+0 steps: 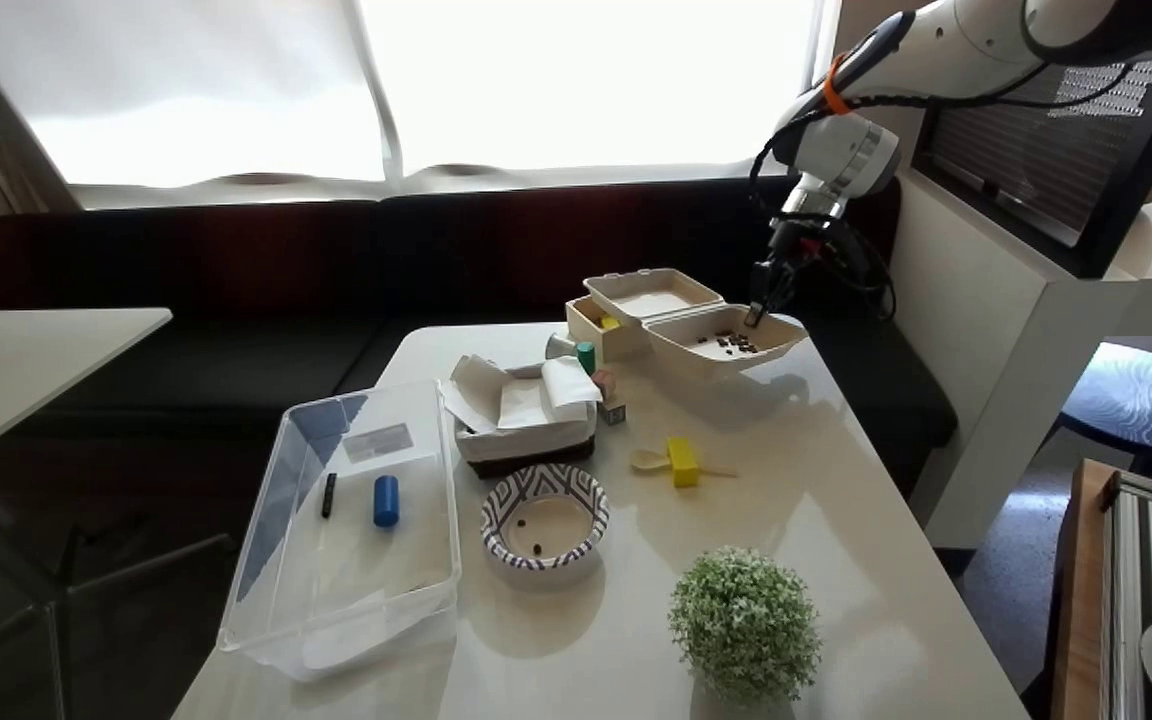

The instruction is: Empty the beans in the carton box into the box

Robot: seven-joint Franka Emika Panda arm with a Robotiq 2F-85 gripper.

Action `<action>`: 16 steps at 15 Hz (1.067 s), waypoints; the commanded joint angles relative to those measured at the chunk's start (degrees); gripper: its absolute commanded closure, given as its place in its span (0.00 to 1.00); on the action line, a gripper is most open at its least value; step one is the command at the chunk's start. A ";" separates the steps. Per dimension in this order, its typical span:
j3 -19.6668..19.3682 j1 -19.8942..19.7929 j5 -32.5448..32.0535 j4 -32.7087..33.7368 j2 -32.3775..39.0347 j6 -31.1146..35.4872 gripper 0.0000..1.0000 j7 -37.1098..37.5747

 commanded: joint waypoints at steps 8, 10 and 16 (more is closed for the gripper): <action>-3.46 6.39 -0.07 -22.25 -20.48 17.87 0.99 2.97; -3.94 9.22 -0.14 -27.87 -24.95 25.23 0.99 5.47; -3.13 18.96 -2.55 -40.57 -36.42 42.29 0.99 19.97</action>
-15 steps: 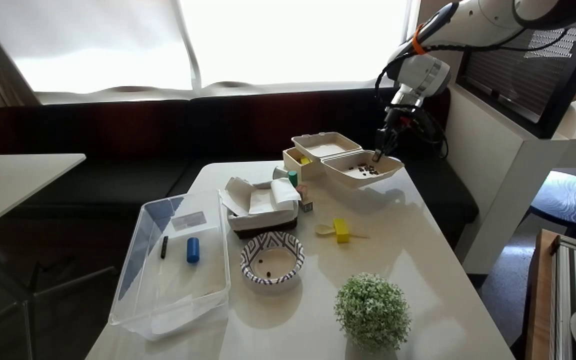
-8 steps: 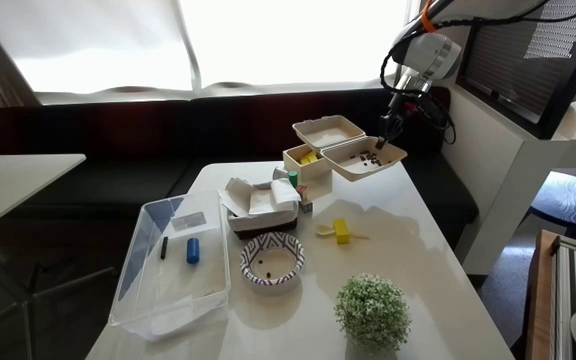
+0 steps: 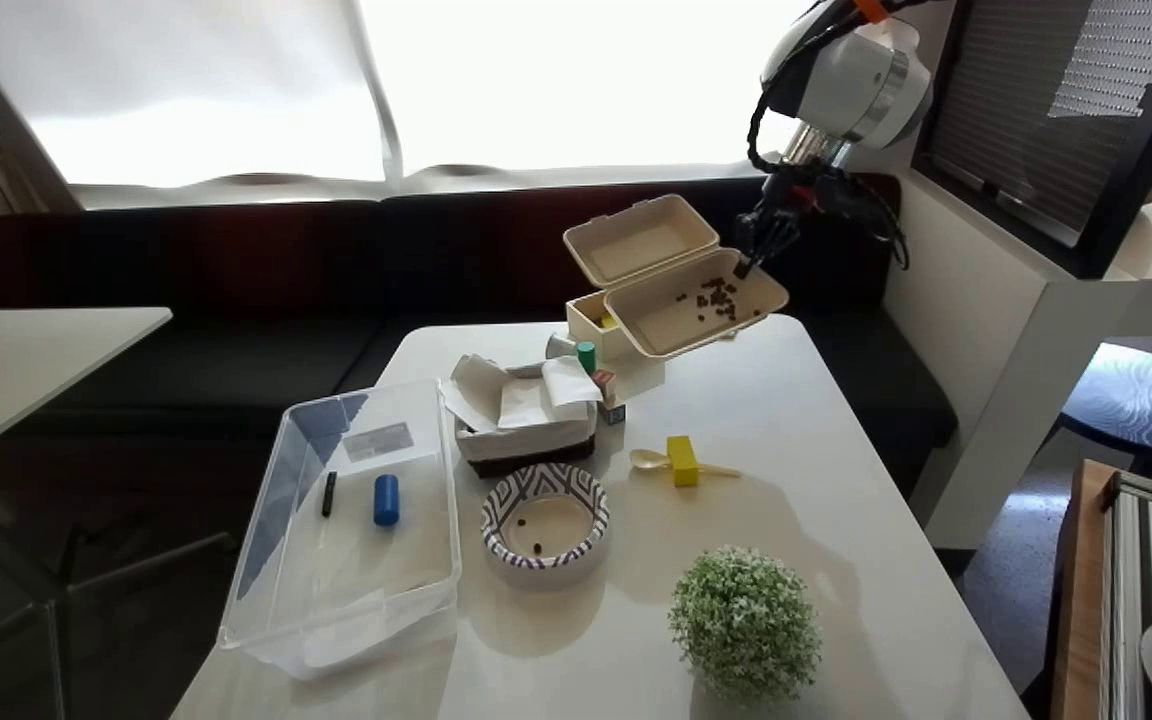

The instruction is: Empty the beans in the carton box into the box

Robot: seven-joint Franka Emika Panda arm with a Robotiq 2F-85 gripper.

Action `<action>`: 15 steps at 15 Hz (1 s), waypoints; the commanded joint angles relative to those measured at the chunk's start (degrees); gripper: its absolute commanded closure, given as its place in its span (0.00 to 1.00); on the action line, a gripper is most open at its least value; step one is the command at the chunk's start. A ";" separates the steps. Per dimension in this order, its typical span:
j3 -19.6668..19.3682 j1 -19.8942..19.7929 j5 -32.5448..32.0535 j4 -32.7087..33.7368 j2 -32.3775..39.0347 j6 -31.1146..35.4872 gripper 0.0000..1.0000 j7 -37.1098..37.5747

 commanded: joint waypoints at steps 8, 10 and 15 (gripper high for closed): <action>-0.30 15.57 -23.46 -17.03 -13.84 21.21 0.99 39.55; -0.82 17.12 -31.52 -17.98 -14.63 21.91 0.99 48.00; -0.26 19.02 -48.32 -18.43 -17.43 20.03 0.99 65.71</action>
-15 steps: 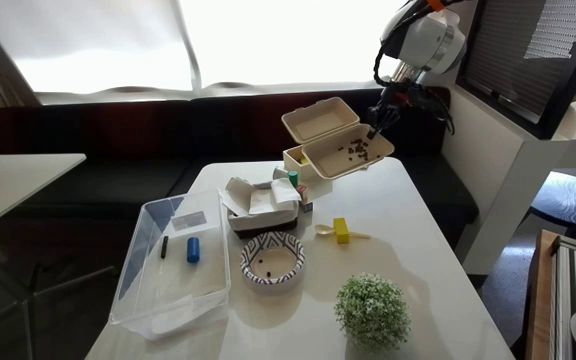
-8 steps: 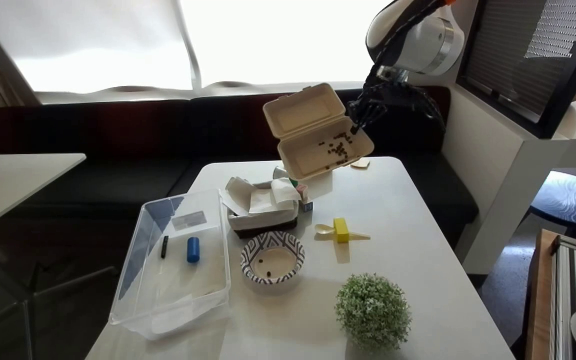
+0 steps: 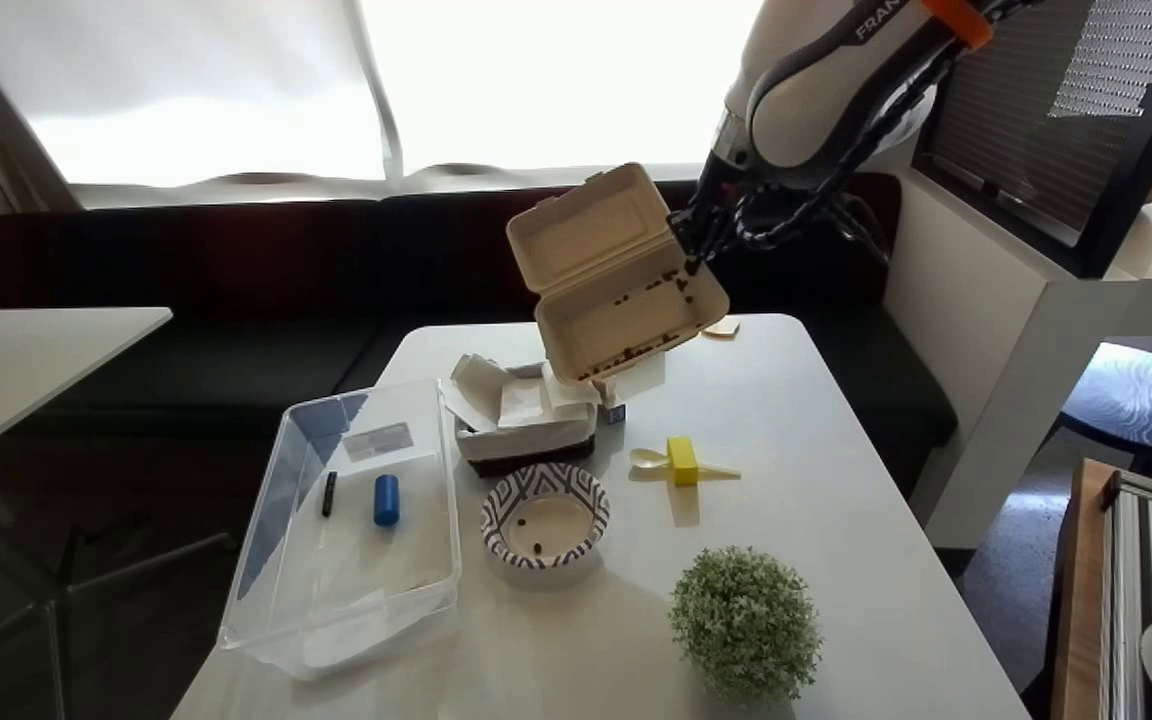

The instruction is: Empty the beans in the carton box into the box

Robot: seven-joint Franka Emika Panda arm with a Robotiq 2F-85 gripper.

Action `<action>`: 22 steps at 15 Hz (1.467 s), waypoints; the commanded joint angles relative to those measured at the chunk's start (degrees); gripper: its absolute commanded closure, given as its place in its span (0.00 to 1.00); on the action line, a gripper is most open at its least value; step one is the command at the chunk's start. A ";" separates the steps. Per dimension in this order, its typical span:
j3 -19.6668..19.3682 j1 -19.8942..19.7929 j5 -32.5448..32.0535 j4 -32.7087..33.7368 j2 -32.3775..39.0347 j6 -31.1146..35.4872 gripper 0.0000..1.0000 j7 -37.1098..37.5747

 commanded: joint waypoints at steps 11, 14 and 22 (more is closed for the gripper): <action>2.61 1.69 -35.65 -1.44 -6.41 -2.03 0.99 32.80; 3.57 1.86 -39.82 -1.09 -6.11 -2.86 0.99 36.53; 3.59 1.49 -39.28 -0.24 -4.78 -1.16 0.97 34.95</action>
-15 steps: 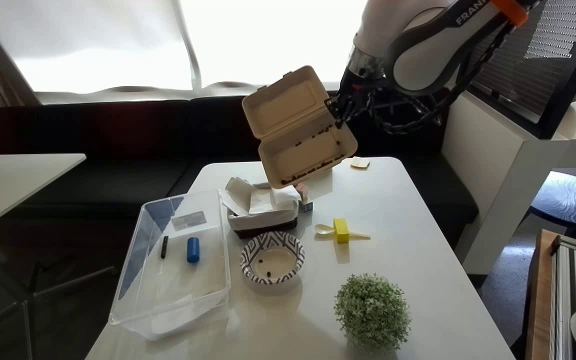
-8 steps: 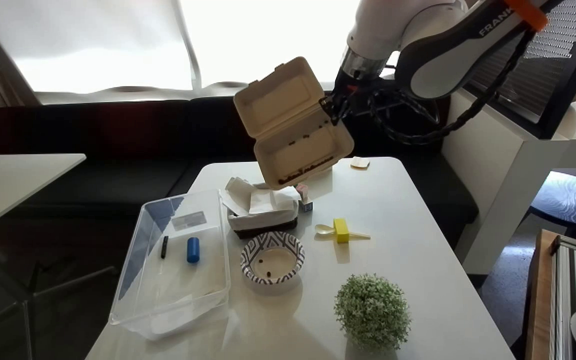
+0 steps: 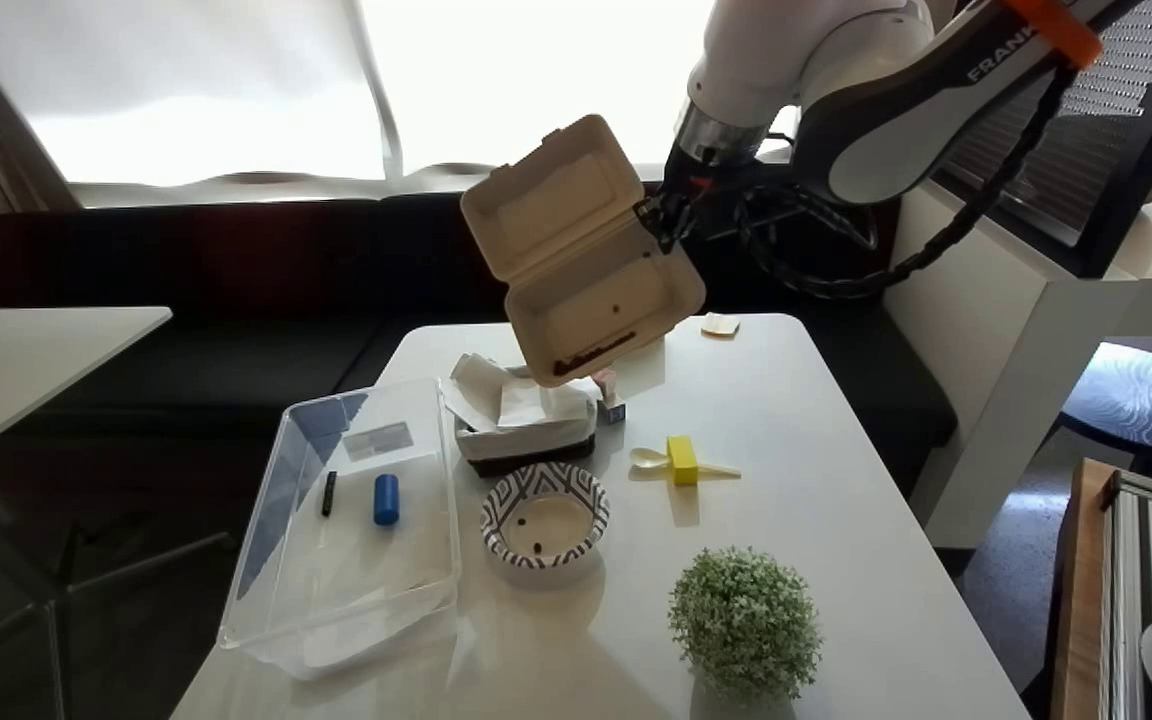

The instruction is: Empty the beans in the carton box into the box

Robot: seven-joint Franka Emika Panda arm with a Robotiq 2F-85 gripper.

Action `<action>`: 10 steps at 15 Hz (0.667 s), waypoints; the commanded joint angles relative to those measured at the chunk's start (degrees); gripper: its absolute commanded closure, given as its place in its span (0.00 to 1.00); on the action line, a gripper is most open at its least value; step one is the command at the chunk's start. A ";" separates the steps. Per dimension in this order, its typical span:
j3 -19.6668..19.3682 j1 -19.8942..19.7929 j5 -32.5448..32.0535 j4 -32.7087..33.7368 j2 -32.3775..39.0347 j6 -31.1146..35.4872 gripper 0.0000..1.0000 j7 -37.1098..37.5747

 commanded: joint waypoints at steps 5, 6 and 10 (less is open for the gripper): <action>0.69 0.52 -1.15 0.47 -0.50 -1.63 0.99 0.32; 1.09 0.88 -1.02 0.28 -0.97 -1.81 0.99 0.01; 3.11 2.04 -2.30 -0.06 -2.56 -4.23 0.99 0.06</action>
